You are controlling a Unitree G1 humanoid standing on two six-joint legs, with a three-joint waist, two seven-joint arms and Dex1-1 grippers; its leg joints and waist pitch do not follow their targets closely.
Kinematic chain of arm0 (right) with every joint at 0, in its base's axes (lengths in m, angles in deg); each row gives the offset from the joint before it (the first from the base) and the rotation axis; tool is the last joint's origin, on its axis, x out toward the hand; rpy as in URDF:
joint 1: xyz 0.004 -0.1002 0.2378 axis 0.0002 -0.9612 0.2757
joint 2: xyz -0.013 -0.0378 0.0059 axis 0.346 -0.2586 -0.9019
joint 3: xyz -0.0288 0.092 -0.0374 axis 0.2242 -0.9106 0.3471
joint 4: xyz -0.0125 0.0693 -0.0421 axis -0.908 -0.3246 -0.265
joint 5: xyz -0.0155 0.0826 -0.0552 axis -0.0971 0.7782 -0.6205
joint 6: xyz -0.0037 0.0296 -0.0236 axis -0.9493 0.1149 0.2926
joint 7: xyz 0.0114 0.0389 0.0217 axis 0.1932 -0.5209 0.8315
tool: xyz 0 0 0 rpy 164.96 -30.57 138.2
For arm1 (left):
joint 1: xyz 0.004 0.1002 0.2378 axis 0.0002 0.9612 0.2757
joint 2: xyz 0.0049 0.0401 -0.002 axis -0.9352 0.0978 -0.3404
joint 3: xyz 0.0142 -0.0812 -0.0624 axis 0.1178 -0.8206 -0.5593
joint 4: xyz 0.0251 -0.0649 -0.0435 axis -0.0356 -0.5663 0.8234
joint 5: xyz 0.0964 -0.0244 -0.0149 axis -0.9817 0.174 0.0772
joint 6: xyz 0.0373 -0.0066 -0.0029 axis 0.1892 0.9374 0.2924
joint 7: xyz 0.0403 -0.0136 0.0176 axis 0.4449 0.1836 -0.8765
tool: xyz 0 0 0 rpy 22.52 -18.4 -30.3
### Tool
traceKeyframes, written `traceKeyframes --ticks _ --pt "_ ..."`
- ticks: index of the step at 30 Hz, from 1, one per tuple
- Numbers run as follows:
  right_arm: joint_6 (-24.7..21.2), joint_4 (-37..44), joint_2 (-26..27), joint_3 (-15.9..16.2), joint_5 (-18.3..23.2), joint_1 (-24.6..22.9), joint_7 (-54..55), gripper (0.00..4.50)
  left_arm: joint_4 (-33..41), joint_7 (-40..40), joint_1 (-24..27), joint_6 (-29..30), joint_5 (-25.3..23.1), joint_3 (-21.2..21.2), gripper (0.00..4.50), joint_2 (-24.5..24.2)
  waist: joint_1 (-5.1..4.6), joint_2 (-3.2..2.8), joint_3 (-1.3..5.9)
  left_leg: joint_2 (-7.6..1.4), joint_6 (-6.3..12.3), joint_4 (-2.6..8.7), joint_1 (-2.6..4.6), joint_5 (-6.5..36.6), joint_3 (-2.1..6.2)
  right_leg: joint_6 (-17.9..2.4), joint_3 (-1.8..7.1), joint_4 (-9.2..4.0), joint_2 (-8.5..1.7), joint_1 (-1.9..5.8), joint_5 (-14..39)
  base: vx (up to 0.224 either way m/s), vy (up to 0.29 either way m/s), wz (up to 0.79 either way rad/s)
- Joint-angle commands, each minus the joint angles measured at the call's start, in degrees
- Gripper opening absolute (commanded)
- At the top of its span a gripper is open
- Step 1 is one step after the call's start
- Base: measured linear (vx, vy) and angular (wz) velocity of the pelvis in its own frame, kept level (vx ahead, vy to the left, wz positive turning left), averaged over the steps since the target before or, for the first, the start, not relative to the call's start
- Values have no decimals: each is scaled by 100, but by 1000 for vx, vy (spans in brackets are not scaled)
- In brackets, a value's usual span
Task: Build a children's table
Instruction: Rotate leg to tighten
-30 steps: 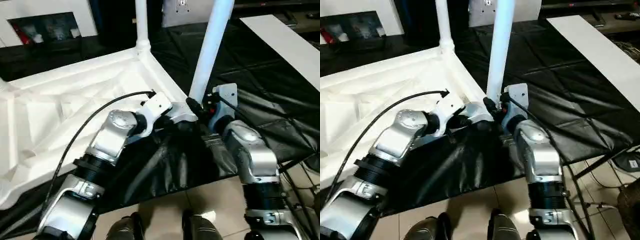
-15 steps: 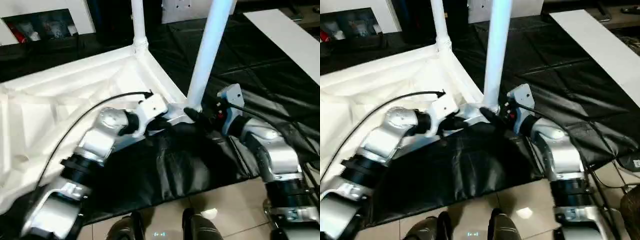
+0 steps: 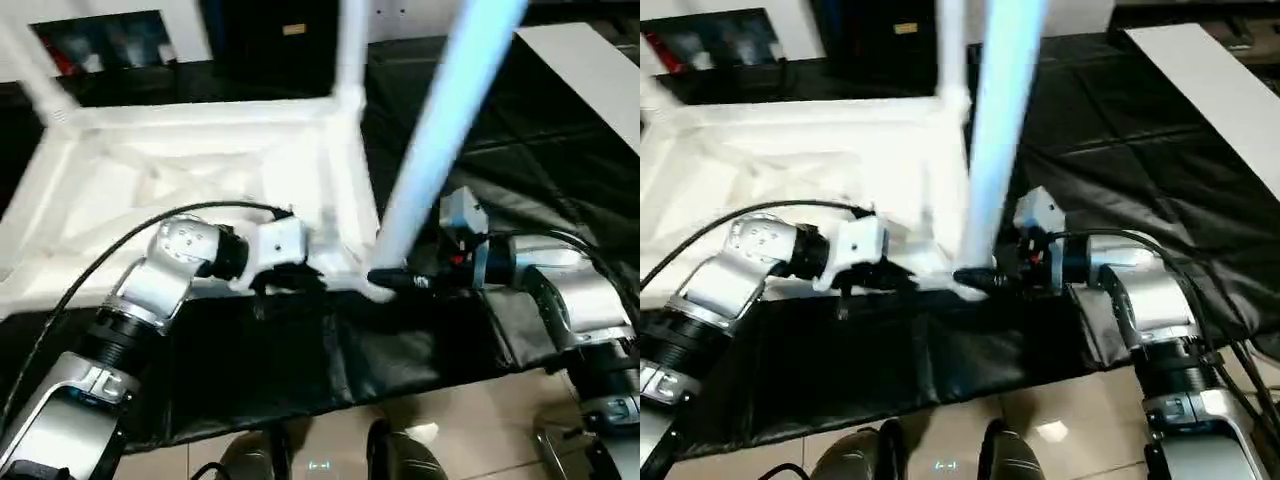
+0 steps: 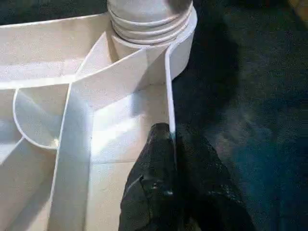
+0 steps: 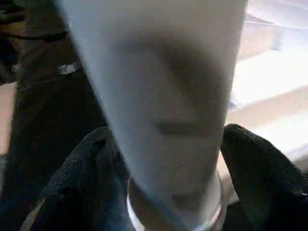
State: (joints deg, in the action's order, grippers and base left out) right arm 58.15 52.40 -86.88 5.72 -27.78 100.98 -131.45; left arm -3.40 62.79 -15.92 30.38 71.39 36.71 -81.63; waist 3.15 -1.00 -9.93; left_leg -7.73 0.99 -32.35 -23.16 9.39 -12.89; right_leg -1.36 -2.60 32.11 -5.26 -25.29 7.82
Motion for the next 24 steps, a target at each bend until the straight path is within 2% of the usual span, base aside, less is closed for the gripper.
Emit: traceKeyframes --ticks 1,3,5,9,13,16,21,24 --pt "117 -78 -87 73 122 88 -417 346 -60 534 15 -306 -24 308 0 -147 -25 43 426 -588 553 384 235 1237 267 -1517 272 -274 -409 287 1615 0 0 0" --pt "101 -89 -100 111 154 112 -569 325 -95 617 -1 -384 -27 328 0 -181 -19 52 417 -596 484 391 266 1288 252 -1523 282 -275 -400 263 1590 0 0 0" --pt "55 -69 -135 187 198 121 -771 309 -155 656 -32 -460 -43 342 0 -196 -15 60 419 -596 482 393 258 1291 255 -1538 286 -270 -411 276 1554 0 0 0" --pt "63 -91 -178 273 218 133 -938 281 -218 683 -61 -516 -50 350 0 -197 -7 70 425 -596 506 384 244 1165 251 -1589 294 -247 -421 284 1400 0 0 0" --pt "114 -175 -183 302 238 159 -1070 233 -307 709 -89 -607 -31 352 0 -185 -2 72 433 -586 554 366 249 1074 240 -1627 292 -242 -415 281 1336 0 0 0" --pt "93 -147 -172 321 278 130 -1131 218 -399 713 -97 -676 -32 339 0 -160 9 72 440 -589 586 360 245 992 241 -1643 287 -221 -414 288 1240 0 0 0" --pt "-110 39 -117 328 357 -30 -1016 207 -279 639 -2 -453 82 246 0 -123 17 67 430 -596 587 368 245 1036 245 -1632 287 -237 -416 288 1342 0 0 0" --pt "-420 217 41 293 308 -145 -485 206 -102 276 53 -23 67 131 0 -44 14 61 416 -603 520 389 244 1120 256 -1606 286 -250 -416 286 1475 0 0 0"
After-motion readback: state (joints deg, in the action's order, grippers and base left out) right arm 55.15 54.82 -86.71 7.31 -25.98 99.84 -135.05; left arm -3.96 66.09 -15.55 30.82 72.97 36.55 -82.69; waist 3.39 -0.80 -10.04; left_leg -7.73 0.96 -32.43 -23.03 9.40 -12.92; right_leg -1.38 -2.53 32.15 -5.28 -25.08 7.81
